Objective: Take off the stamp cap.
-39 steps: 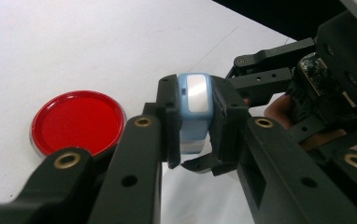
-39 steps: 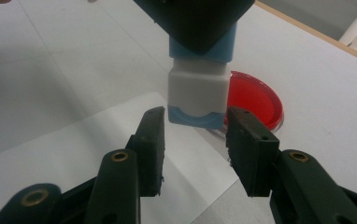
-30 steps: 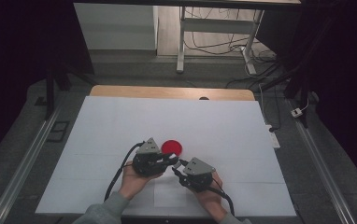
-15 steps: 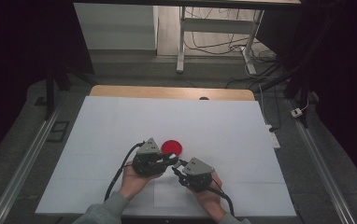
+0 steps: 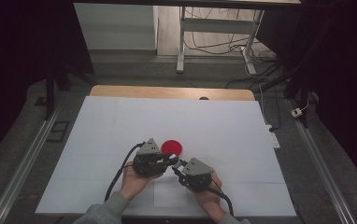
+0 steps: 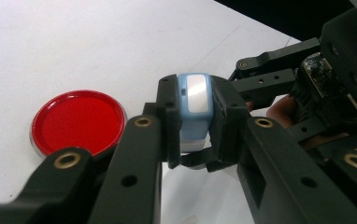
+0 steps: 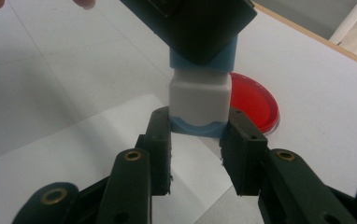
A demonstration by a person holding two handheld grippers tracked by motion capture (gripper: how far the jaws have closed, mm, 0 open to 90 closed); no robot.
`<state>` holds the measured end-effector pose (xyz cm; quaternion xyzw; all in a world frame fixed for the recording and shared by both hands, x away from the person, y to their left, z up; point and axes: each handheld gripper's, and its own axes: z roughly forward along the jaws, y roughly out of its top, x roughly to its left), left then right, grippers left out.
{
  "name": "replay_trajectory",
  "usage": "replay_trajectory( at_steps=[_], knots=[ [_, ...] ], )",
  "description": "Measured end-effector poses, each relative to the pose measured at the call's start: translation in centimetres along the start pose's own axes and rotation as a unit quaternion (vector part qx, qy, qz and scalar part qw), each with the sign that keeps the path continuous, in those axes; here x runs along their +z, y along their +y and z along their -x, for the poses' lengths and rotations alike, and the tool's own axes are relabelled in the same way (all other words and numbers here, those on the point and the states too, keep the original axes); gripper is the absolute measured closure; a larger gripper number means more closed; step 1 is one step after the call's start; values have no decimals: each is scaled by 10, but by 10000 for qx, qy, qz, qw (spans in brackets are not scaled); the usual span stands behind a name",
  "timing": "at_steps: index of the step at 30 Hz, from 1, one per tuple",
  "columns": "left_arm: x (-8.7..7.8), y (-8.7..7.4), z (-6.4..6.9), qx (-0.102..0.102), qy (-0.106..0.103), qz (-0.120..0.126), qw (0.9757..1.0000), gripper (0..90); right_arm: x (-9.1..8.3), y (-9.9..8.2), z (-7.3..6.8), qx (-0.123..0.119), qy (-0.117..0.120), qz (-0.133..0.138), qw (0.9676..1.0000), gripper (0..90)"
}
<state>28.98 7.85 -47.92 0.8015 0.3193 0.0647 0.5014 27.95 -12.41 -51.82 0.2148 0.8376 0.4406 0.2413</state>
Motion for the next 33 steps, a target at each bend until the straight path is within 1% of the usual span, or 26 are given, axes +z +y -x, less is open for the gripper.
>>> replay_trajectory(
  at_steps=[9, 10, 13, 15, 22, 26, 28, 30, 33],
  knots=[
    [0, -1, 0, 0, 1, 45, 10000, 760, 0, 1, -1, -81, -20, -48, 10000, 648],
    [0, -2, 0, 2, 0, 45, 10000, 760, 0, 1, -1, -130, -26, -63, 9999, 648],
    [0, -2, 0, -6, -4, 48, 10000, 760, -1, 1, -1, -180, -64, -101, 9998, 648],
    [0, -2, 0, -14, -9, 52, 10000, 760, -1, 1, -1, -182, -47, -75, 9998, 649],
    [-1, -2, -1, -57, -34, 111, 9999, 761, -2, 0, -2, -88, -96, -6, 9999, 650],
    [-1, -2, -1, -44, -43, 103, 9999, 761, -2, 0, -4, -16, -155, 14, 9999, 651],
    [-2, -2, -1, -49, -49, 89, 9999, 761, -2, 0, -5, -11, -138, 20, 9999, 651],
    [-2, -2, -2, -68, -69, 82, 9999, 761, -2, 0, -5, -43, -125, 0, 9999, 651],
    [-4, -2, -2, -77, -110, 105, 9999, 761, -2, 2, -5, -214, -118, -25, 9997, 651]
  ],
)
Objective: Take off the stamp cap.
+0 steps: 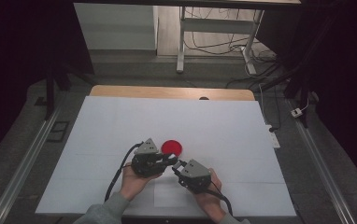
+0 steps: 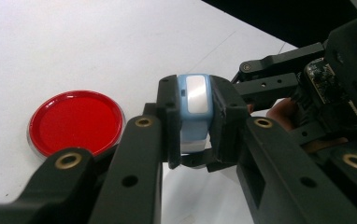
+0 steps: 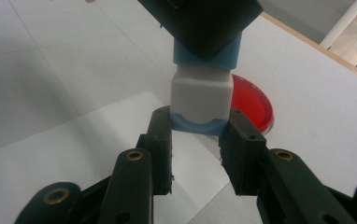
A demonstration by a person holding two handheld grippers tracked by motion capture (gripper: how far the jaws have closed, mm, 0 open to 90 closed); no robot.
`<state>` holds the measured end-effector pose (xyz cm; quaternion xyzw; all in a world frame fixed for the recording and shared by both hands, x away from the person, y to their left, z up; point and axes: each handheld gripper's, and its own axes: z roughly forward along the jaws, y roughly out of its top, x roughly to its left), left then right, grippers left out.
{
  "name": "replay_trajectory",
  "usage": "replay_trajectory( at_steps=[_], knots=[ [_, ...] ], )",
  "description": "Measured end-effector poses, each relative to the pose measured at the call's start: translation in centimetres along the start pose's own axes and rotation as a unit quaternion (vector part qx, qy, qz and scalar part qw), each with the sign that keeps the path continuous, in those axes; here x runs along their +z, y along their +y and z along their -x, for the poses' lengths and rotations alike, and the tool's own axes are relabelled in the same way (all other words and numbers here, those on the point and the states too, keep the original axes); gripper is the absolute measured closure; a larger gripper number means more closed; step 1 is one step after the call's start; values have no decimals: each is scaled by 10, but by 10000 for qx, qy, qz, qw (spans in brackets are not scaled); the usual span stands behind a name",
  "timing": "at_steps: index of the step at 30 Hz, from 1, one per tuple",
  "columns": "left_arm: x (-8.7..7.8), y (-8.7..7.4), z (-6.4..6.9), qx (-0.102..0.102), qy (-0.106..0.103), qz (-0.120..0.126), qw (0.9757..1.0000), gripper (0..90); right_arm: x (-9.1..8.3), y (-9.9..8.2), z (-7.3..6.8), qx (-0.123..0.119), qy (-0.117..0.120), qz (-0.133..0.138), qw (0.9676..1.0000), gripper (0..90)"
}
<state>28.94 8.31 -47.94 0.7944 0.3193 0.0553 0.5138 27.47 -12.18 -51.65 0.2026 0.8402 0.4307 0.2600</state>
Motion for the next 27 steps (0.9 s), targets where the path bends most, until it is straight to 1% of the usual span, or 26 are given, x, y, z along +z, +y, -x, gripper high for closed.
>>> replay_trajectory(
  at_steps=[2, 5, 15, 19, 22, 27],
  knots=[
    [0, 0, 0, -6, -7, 6, 10000, 761, -1, 1, 1, -53, -9, -29, 10000, 652],
    [0, 0, 0, -2, 17, -4, 10000, 761, -1, 1, 0, -38, -1, -43, 10000, 651],
    [0, 0, 1, -41, 21, 35, 10000, 762, -1, -1, 0, 275, 42, 79, 9996, 651],
    [-1, 0, 1, -61, 13, 60, 10000, 761, -1, -1, 0, 319, 27, 96, 9994, 651],
    [0, 0, 0, -58, 2, 42, 10000, 761, -1, -1, 0, 285, 24, 94, 9995, 652],
    [-1, 0, 0, -52, -17, 41, 10000, 762, -2, 0, 0, 29, -18, 12, 10000, 652]
  ],
)
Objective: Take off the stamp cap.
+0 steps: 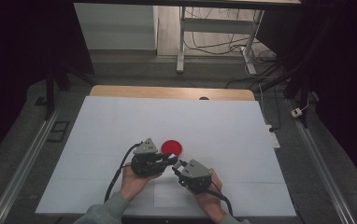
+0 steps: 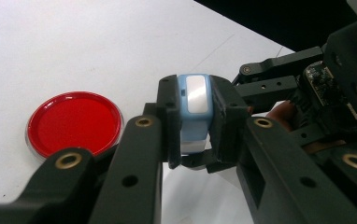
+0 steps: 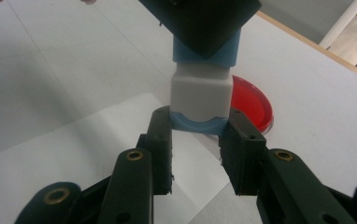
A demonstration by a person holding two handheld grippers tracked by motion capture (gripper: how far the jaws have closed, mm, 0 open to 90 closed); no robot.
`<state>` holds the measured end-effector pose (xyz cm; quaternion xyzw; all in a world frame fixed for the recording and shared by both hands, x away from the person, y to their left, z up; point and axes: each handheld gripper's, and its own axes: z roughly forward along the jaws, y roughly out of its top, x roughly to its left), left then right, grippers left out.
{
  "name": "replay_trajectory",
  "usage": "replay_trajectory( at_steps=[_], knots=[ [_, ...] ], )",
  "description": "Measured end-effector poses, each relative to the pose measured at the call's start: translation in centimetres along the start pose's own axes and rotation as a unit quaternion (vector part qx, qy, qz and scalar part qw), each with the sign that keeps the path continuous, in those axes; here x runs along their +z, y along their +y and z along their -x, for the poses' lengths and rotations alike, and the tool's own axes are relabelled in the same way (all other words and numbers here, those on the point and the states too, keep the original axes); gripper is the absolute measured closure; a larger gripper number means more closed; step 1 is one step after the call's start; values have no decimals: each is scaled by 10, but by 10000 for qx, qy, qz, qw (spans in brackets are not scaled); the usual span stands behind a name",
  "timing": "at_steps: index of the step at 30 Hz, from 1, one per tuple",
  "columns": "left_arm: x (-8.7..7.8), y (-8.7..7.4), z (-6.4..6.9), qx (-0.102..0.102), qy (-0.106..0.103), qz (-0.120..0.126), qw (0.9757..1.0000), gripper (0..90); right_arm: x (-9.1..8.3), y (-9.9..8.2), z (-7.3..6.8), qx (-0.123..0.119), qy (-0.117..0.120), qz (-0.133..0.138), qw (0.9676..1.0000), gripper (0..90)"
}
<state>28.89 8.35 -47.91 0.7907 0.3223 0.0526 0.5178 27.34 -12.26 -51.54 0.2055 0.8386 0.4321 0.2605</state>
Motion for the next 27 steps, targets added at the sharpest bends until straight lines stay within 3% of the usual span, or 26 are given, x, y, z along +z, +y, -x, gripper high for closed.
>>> replay_trajectory(
  at_steps=[12, 18, 22, 27],
  knots=[
    [-1, 0, -1, -44, -53, 16, 10000, 761, -1, -1, 0, 175, 27, 90, 9998, 652],
    [-1, 0, -1, -38, -54, 2, 10000, 762, -1, 0, -1, -165, -69, -3, 9998, 653],
    [0, 0, -1, -31, -46, -5, 10000, 762, -1, 1, -2, -259, -99, -57, 9996, 654],
    [-1, 0, -2, -60, -55, 28, 10000, 762, -1, 0, 0, -7, -6, 41, 10000, 654]
  ],
)
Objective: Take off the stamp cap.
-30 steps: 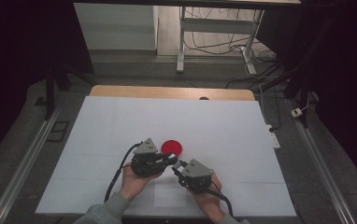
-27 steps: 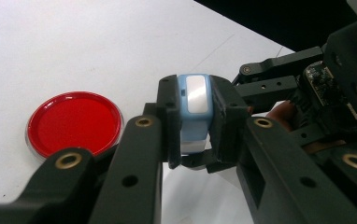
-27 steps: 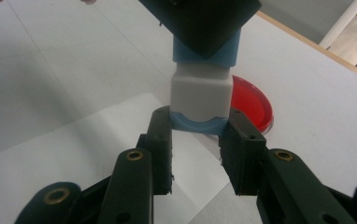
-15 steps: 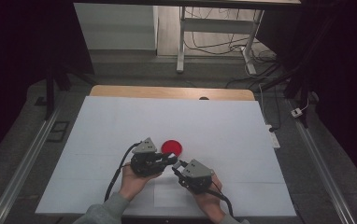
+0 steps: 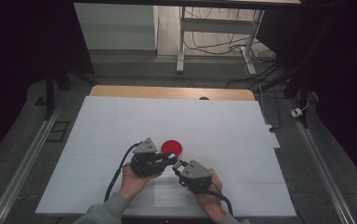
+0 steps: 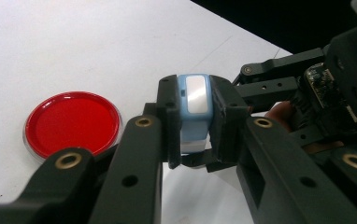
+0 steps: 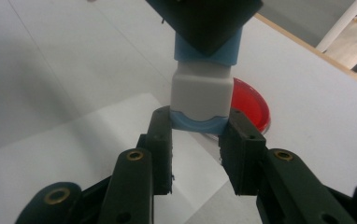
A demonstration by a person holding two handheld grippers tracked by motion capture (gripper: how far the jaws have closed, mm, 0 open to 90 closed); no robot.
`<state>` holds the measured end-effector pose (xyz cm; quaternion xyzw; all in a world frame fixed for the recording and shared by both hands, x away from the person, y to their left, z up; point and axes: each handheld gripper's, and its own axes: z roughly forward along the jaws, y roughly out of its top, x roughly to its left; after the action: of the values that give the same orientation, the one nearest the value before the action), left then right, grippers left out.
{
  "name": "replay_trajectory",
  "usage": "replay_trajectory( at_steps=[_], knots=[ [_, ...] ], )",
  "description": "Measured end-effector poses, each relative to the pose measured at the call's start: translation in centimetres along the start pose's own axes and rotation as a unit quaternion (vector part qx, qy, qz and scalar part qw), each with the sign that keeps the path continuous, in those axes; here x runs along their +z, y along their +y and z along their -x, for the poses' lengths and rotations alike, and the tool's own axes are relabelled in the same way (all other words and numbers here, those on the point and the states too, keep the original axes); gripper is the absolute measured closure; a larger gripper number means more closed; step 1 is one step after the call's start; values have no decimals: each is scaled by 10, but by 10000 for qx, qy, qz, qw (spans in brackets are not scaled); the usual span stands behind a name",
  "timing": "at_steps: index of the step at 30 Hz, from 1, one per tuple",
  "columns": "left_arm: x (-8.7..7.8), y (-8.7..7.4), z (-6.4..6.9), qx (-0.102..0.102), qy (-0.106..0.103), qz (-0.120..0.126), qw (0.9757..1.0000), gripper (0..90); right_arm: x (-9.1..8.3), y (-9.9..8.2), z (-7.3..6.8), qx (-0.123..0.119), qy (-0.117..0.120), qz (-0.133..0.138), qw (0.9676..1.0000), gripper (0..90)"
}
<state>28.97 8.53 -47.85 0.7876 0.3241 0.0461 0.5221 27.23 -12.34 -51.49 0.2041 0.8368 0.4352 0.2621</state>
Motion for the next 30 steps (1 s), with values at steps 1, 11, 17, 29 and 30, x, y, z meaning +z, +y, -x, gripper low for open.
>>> replay_trajectory(
  at_steps=[1, 11, 17, 29, 30],
  knots=[
    [0, 0, 0, -16, -10, 6, 10000, 761, 0, 0, 0, 66, 11, 12, 10000, 653],
    [-8, 2, -1, 66, 277, 197, 9994, 764, 1, -2, -2, -132, -52, -126, 9998, 656],
    [-21, 3, -13, -154, 101, 284, 9994, 764, 0, -2, 1, -198, -65, -100, 9997, 655],
    [-11, 2, -7, 2, 16, 41, 10000, 762, -6, -7, 11, 76, 38, 11, 10000, 653],
    [-11, 2, -7, -2, 14, 32, 10000, 761, -7, -7, 12, 83, 32, 20, 10000, 652]
  ],
)
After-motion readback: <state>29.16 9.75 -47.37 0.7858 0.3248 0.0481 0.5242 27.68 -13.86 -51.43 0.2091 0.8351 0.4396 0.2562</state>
